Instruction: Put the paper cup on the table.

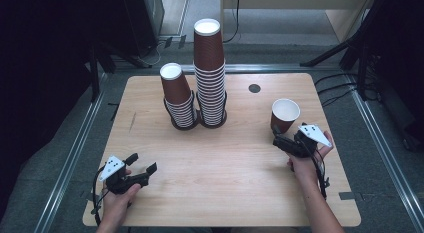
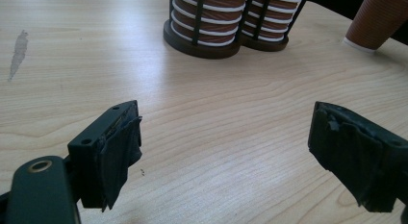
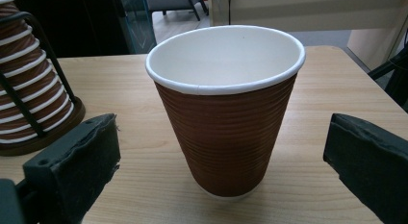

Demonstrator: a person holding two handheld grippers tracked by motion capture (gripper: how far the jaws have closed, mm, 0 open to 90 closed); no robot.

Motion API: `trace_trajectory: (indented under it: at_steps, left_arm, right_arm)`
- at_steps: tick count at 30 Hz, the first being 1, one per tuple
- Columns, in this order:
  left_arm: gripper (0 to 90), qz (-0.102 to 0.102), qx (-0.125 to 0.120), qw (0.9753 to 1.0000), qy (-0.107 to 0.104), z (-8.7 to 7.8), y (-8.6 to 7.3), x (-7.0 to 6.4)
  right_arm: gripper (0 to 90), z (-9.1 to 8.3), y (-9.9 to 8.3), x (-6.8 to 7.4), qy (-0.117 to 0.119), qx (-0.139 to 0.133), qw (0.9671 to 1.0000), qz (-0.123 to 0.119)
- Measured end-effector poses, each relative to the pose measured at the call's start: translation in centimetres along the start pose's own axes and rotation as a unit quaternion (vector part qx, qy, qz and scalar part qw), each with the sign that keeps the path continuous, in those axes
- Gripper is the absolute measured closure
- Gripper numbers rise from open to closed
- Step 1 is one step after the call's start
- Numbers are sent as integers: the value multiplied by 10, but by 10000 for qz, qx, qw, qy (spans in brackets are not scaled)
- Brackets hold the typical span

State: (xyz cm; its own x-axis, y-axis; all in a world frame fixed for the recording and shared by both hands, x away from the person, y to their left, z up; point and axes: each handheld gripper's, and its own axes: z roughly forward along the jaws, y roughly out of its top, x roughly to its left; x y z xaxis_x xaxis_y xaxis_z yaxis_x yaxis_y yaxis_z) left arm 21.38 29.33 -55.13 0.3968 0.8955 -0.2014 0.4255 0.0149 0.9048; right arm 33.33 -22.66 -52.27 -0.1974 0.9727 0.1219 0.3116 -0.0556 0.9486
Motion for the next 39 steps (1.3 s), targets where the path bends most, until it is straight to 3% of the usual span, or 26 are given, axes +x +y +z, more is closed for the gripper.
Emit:
trace_trajectory:
  at_steps: [16,31,39]
  left_arm:
    - [117,6,3,10000,14,1,0,0]
    - [116,-4,1,10000,1,1,0,0]
    - [117,15,12,10000,2,1,0,0]
  right_arm:
    - [0,-31,-3,-3,94,-178,9997,-151]
    - [0,-59,-18,-24,13,-245,9997,-13]
    - [0,-74,-27,-37,-156,-321,9994,23]
